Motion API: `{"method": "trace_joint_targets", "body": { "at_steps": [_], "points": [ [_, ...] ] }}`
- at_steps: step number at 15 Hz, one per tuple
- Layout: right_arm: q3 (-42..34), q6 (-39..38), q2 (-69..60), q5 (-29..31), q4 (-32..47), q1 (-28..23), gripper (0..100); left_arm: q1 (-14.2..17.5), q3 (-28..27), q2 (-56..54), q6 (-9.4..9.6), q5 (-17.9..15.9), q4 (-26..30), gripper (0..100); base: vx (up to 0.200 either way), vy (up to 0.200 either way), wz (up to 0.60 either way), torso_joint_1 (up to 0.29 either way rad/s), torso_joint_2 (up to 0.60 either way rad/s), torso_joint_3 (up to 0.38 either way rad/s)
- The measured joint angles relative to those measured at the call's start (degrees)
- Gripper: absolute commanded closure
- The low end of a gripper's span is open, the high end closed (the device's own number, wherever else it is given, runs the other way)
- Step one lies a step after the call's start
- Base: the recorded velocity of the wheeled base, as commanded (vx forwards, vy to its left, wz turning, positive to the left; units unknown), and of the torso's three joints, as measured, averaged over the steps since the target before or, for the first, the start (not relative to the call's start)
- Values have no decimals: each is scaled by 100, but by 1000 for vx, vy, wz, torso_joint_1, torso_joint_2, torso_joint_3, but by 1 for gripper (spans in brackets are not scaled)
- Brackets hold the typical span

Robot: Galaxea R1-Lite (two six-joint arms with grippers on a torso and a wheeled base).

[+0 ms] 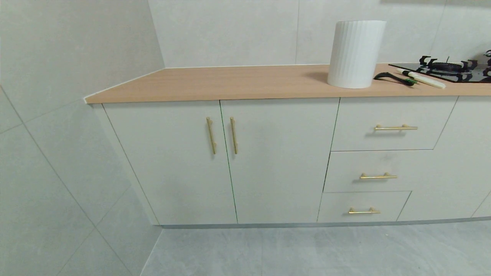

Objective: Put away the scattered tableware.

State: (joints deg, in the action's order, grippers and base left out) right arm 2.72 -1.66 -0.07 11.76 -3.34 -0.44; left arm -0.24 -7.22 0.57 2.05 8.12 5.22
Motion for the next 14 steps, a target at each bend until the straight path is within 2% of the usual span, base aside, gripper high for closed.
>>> {"method": "trace_joint_targets", "body": {
  "at_steps": [2,3,6,10,12,14],
  "points": [
    [-201,5,-6,-468,111,0,0,11,424,-41,167,-304,-551,0,0,0,0,0,0,0],
    [-234,11,-9,-618,132,0,0,13,568,-48,158,-440,-696,0,0,0,0,0,0,0],
    [-250,250,-9,-1106,358,0,0,17,701,-57,174,-945,-489,0,0,0,0,0,0,0],
    [-262,263,-6,-1145,369,0,0,15,711,-60,93,-995,-500,0,0,0,0,0,0,0],
    [-262,263,-6,-1147,369,0,0,15,712,-60,-143,-975,-501,0,0,0,0,0,0,0],
    [-262,263,-4,-1150,377,0,0,15,712,-62,-161,-970,-503,0,0,0,0,0,0,0]
  ]
}}
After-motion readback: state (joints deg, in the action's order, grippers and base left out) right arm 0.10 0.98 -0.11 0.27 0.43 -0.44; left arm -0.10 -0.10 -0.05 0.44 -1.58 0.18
